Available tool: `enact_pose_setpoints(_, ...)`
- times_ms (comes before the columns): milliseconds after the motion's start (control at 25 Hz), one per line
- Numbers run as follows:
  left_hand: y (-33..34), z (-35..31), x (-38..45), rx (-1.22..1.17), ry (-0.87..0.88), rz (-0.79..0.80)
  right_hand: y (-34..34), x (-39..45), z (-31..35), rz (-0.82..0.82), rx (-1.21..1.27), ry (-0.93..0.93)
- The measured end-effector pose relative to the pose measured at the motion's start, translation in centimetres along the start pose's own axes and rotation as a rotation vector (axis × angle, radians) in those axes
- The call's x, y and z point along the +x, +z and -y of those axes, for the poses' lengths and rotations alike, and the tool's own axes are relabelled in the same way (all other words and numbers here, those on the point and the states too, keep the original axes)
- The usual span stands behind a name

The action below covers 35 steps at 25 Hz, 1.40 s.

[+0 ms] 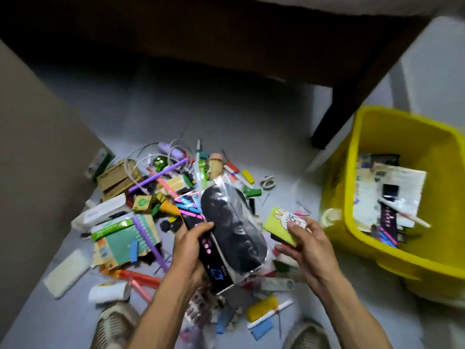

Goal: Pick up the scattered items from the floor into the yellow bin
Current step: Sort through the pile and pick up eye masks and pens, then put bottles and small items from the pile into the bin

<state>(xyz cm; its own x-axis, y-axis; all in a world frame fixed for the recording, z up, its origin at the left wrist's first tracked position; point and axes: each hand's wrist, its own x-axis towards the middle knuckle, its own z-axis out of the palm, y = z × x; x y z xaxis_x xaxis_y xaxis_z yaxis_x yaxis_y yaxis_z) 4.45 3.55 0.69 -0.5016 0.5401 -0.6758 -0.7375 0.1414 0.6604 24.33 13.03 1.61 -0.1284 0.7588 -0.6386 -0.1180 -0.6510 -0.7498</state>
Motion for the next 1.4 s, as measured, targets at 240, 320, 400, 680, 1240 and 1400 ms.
enact_pose_setpoints(240, 19.1, 2.1, -5.9, 0.078, 0.039, 0.415, -8.1, -4.3, 9.8, -0.661, -0.008, -0.913)
enact_pose_setpoints(320, 24.4, 3.3, -7.1, 0.268, 0.148, 0.417, -10.1, -3.9, 11.8, -0.749, -0.316, -0.992)
enact_pose_setpoints(400, 26.5, 4.0, -7.2, 0.490, 0.201, 0.408, -10.2, -2.5, 12.3, -0.629, -0.669, -0.877)
enact_pose_setpoints(680, 15.6, 1.3, -2.4, 0.583, 0.267, 0.194, -1.9, -0.9, 6.2, -0.125, -0.998, -0.798)
enact_pose_setpoints(1240, -7.6, -5.2, 10.0, 0.731, 0.281, -0.287, 20.4, 13.1, -2.3, 0.342, -1.640, -0.724)
enact_pose_setpoints(1400, -11.1, -6.2, 11.1, 0.848, 0.364, -0.493, 22.1, 17.2, -4.2, 0.180, -1.909, -0.678)
